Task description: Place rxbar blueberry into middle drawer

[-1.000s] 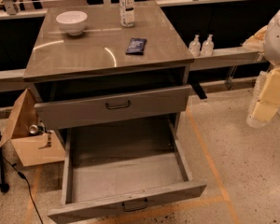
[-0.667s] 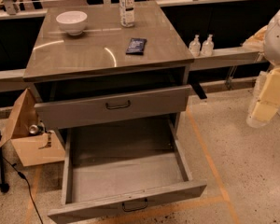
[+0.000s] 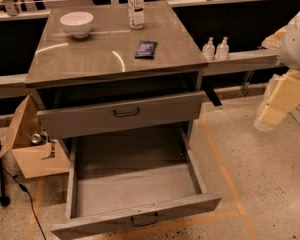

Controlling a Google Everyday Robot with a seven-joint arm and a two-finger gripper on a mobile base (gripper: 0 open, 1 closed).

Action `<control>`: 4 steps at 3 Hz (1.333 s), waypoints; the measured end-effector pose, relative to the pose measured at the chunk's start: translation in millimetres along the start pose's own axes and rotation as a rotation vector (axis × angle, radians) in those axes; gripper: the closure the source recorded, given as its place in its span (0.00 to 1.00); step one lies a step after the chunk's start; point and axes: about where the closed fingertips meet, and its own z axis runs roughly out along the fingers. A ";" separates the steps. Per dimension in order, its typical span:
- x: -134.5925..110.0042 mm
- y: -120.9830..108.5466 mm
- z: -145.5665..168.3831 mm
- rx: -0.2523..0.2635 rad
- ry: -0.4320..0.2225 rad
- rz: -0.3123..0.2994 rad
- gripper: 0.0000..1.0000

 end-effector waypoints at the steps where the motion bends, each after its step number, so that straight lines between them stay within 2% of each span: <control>1: -15.2 -36.4 13.6 0.105 -0.110 0.048 0.00; 2: -40.1 -80.2 32.0 0.175 -0.255 0.091 0.00; 3: -66.5 -117.4 59.2 0.193 -0.403 0.143 0.00; 4: -89.4 -154.9 95.2 0.177 -0.499 0.231 0.00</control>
Offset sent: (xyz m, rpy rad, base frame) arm 0.1650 0.0261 0.0093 0.3975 -0.3639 -0.0695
